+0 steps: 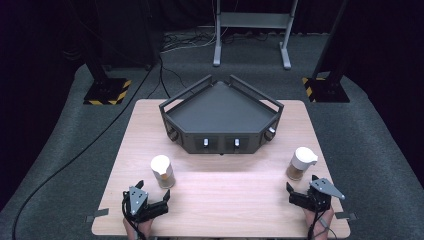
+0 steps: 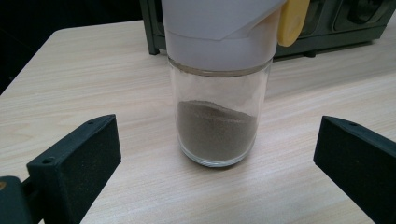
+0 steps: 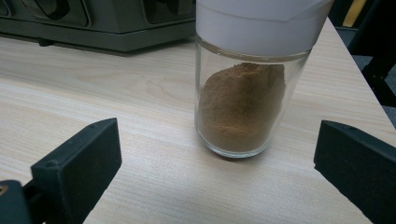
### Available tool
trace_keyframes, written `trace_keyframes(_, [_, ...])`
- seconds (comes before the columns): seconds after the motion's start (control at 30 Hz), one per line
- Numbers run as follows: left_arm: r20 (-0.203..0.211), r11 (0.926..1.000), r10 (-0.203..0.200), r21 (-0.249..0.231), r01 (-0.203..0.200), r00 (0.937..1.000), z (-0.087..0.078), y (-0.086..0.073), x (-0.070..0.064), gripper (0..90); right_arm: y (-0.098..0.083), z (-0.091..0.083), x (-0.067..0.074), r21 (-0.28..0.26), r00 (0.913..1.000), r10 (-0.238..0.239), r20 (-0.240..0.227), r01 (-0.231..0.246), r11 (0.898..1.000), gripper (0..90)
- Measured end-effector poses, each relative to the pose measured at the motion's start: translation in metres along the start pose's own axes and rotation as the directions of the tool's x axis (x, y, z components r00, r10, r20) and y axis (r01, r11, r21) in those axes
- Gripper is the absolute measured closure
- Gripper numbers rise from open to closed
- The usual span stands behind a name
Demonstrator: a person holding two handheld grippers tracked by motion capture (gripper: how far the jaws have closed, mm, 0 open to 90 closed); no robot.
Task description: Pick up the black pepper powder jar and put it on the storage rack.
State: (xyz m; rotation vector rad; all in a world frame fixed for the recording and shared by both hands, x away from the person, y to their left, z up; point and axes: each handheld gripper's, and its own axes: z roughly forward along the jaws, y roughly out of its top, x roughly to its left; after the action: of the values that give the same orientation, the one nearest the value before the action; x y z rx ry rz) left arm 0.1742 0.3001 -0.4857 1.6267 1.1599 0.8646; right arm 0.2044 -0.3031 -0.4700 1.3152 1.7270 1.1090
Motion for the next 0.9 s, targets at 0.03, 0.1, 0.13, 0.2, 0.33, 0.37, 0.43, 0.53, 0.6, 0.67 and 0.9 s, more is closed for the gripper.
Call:
trace_keyframes(0.03, [0.004,1.0000,0.000,0.000,0.000,1.0000,0.000,0.000,0.000,0.2,0.000,0.000,0.000,0.001,1.0000,0.001,-0.001,-0.001,1.000,0.0])
trace_keyframes(0.1, [0.004,1.0000,0.006,0.004,-0.006,1.0000,0.000,0.000,0.000,0.2,0.001,0.000,0.000,0.004,1.0000,-0.002,0.000,0.002,1.000,0.0])
trace_keyframes(0.13, [0.010,0.9999,0.009,0.014,-0.009,0.9999,0.000,0.002,0.000,0.1,0.001,0.000,0.000,0.003,1.0000,-0.003,0.001,0.003,1.000,0.0])
trace_keyframes(0.2, [0.012,0.9996,0.015,0.023,-0.015,0.9998,0.001,0.004,0.000,0.1,0.000,0.000,0.001,-0.001,1.0000,-0.003,0.002,0.003,1.000,0.0])
trace_keyframes(0.33, [0.024,0.9992,-0.009,0.040,0.008,0.9997,0.003,0.007,0.004,0.0,0.001,0.001,0.001,0.007,1.0000,-0.009,0.000,0.009,1.000,0.0])
trace_keyframes(0.37, [0.021,0.9990,-0.014,0.043,0.013,0.9997,0.004,0.008,0.004,0.0,0.001,0.001,0.001,0.008,0.9999,-0.012,0.000,0.012,1.000,0.0])
trace_keyframes(0.43, [0.025,0.9983,-0.023,0.054,0.022,0.9994,0.006,0.012,0.005,0.0,0.001,0.001,0.001,0.007,0.9999,-0.013,-0.001,0.013,1.000,0.0])
trace_keyframes(0.53, [0.030,0.9982,-0.013,0.059,0.011,0.9995,0.010,0.017,0.004,0.0,0.001,0.000,0.000,0.003,1.0000,-0.005,-0.005,0.005,1.000,0.0])
trace_keyframes(0.6, [0.034,0.9979,-0.001,0.065,-0.001,0.9994,0.013,0.022,0.003,0.0,0.000,0.000,-0.001,-0.003,1.0000,0.000,-0.004,0.000,1.000,0.0])
trace_keyframes(0.67, [0.038,0.9974,0.002,0.072,-0.004,0.9993,0.017,0.027,0.003,0.0,-0.001,-0.001,0.000,-0.007,1.0000,0.001,-0.001,-0.001,1.000,0.0])
trace_keyframes(0.9, [0.034,0.9967,0.014,0.080,-0.017,0.9993,0.023,0.036,0.003,0.0,-0.001,-0.001,0.000,-0.008,1.0000,0.002,-0.002,-0.002,1.000,0.0])
